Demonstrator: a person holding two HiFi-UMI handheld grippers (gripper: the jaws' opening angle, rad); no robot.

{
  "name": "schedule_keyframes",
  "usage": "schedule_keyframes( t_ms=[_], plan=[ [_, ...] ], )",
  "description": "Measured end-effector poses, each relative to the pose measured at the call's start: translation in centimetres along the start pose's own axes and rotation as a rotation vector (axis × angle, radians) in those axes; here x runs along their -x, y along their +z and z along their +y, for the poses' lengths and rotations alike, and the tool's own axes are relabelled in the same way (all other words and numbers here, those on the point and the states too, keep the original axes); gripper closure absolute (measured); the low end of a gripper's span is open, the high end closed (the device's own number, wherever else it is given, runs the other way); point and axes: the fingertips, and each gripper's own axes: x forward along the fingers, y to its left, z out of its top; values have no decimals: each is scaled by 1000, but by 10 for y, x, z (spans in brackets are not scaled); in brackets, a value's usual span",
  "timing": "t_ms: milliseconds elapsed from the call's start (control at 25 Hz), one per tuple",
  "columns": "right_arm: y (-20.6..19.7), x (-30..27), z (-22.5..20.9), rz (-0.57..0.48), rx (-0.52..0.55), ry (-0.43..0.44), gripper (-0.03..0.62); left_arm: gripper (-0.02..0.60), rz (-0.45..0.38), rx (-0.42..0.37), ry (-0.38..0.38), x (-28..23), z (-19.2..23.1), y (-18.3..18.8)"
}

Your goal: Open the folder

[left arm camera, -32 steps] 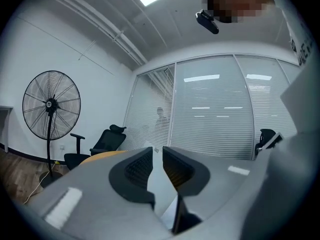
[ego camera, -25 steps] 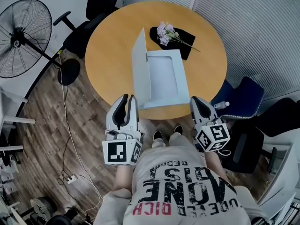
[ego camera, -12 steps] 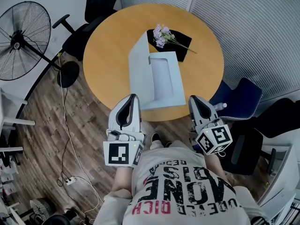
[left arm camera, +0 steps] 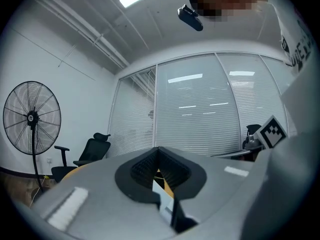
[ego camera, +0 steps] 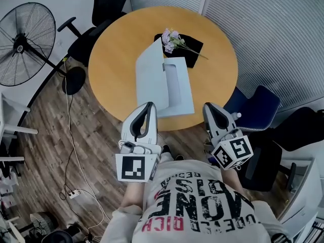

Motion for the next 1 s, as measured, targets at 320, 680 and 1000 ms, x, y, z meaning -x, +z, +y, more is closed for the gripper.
schedule_keyframes(
  t_ms=[320, 680, 1000],
  plan=[
    [17, 21, 9, -17, 3, 35, 582, 571, 0, -20, -10, 9, -25, 6],
    [25, 61, 21, -31, 21, 60, 582, 571, 49, -6, -31, 31, -60, 5],
    [21, 93, 26, -25, 16, 63, 582, 571, 57, -3, -55, 49, -92, 1]
  ],
)
